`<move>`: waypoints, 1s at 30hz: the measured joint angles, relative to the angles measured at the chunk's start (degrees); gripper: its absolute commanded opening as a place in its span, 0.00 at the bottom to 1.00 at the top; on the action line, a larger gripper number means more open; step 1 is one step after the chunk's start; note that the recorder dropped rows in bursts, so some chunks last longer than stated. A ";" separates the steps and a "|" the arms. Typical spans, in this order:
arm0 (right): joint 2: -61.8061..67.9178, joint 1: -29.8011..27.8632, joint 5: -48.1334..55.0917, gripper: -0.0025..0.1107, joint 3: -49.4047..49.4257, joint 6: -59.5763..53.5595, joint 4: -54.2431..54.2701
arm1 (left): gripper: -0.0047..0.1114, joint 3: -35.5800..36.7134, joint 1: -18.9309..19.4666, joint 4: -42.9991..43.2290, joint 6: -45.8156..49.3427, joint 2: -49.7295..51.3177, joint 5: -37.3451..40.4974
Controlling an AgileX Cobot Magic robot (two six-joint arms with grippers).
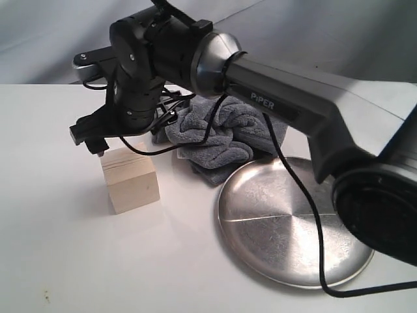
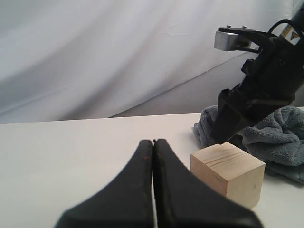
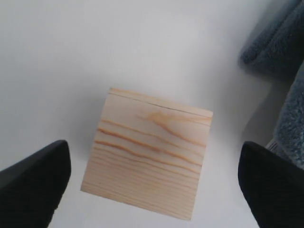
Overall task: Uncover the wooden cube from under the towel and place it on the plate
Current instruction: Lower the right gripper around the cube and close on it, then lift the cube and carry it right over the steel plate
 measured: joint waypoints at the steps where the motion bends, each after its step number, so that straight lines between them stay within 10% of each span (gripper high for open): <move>1: 0.00 0.24 0.37 0.79 0.00 1.26 -0.37 | 0.04 0.00 0.00 0.00 0.00 0.00 0.00; 30: 4.31 0.48 -3.43 0.87 0.00 3.91 2.62 | 0.04 0.00 0.00 0.00 0.00 0.00 0.00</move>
